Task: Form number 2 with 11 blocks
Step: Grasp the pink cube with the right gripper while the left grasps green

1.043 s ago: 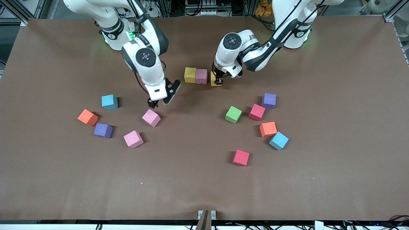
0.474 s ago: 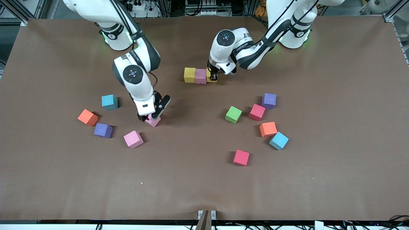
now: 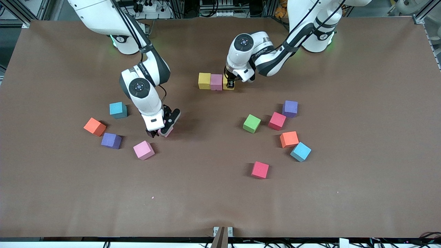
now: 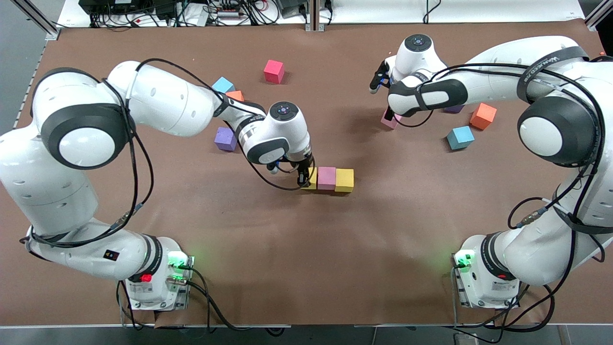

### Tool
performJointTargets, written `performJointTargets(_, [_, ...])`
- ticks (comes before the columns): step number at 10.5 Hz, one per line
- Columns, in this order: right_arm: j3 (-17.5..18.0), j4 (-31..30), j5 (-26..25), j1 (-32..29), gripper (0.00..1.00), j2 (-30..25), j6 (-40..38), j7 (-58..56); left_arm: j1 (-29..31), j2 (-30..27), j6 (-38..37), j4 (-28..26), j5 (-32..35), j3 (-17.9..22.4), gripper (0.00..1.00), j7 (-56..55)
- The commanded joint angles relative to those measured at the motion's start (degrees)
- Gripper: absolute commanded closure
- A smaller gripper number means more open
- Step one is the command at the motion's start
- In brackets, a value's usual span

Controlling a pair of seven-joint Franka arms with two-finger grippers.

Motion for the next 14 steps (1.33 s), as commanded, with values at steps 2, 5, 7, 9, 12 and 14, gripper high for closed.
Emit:
performJointTargets(2, [0.56, 1.12, -0.45, -0.56, 0.0, 0.8, -0.02, 0.54, 0.26, 1.87, -0.08, 2.41, 1.26, -0.07, 0.5, 1.3])
performJointTargets(5, [0.56, 1.03, -0.45, -0.65, 0.0, 1.67, 0.85, 0.54, 0.26, 1.7, -0.34, 2.41, 1.26, -0.07, 0.0, 2.52])
performJointTargets(7, [0.56, 1.03, -0.45, -0.74, 0.0, 2.73, 1.73, 0.54, 0.96, 0.65, -3.75, 3.1, 1.35, -0.07, 0.0, 3.14])
performJointTargets(9, [0.56, 1.03, -0.45, -1.09, 0.0, 3.52, 1.82, 0.63, 1.93, -1.28, -11.12, 6.43, 1.35, -0.25, 0.0, 4.37])
performJointTargets(12, [0.56, 0.94, -0.45, -1.09, 0.0, 3.88, 1.82, 0.54, 3.86, -4.8, -15.28, 9.08, 0.83, -0.34, 0.0, 7.09])
performJointTargets(14, [0.56, 0.94, -0.45, -0.56, 0.69, 3.97, 1.83, 0.46, 5.61, -5.51, -18.69, 10.66, 0.82, -0.25, 0.0, 13.82])
